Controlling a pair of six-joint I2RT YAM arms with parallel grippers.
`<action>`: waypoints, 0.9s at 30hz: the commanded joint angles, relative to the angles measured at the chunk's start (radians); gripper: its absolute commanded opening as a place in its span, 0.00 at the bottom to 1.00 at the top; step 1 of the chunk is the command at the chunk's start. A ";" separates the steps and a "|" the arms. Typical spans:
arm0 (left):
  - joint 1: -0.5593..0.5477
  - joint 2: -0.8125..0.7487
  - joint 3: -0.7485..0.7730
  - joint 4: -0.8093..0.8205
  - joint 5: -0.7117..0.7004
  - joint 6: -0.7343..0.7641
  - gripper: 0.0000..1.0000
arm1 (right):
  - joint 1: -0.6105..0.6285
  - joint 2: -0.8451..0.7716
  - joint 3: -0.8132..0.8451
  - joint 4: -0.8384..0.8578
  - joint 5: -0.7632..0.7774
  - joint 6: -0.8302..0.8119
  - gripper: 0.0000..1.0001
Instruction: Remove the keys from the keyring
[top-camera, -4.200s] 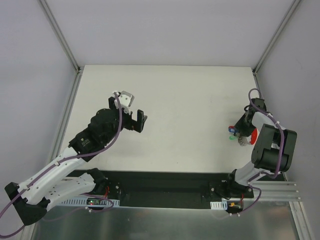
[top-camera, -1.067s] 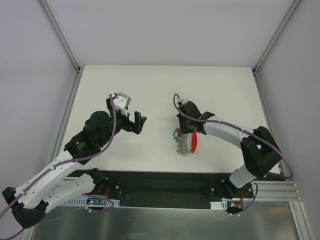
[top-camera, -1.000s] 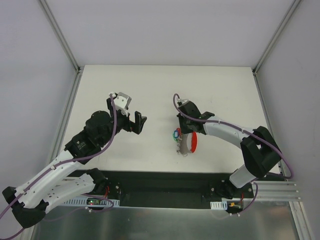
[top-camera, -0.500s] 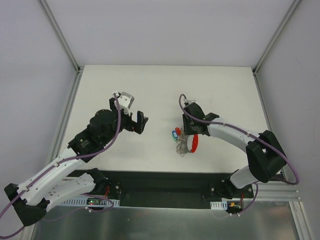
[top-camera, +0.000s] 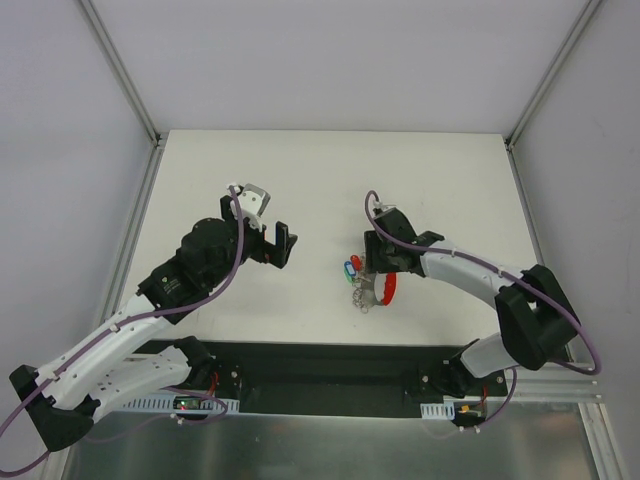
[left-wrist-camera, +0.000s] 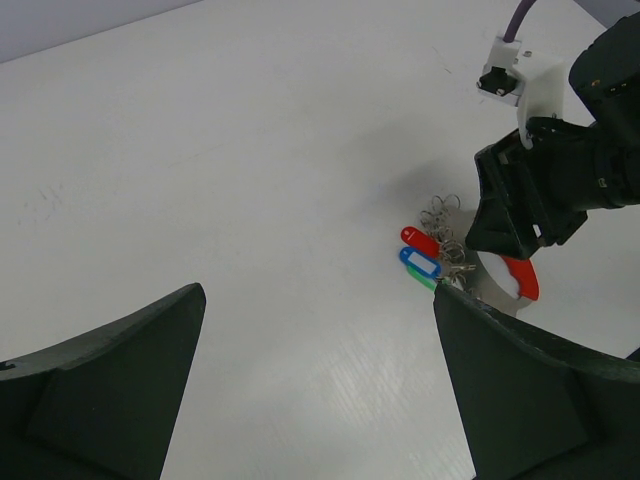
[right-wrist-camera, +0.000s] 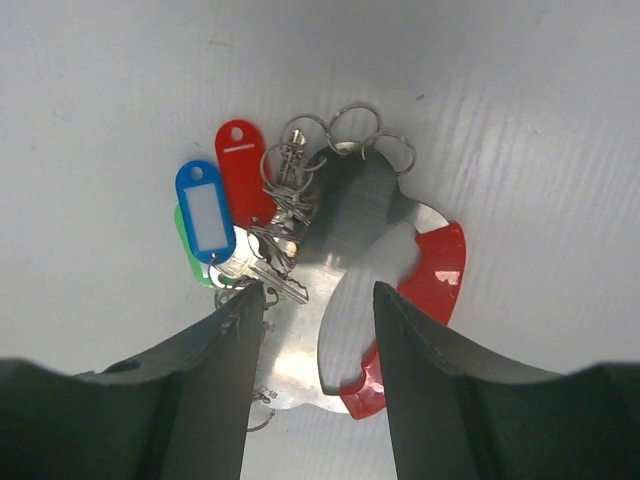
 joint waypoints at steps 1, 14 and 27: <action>-0.012 -0.002 -0.001 0.032 0.015 -0.010 0.98 | -0.008 0.045 0.006 0.098 -0.075 -0.034 0.50; -0.012 0.006 -0.006 0.029 -0.002 -0.045 0.97 | -0.010 0.101 0.050 0.118 -0.131 -0.069 0.19; -0.009 -0.010 -0.064 0.033 0.251 -0.109 0.85 | 0.015 -0.221 -0.014 0.055 -0.285 -0.195 0.01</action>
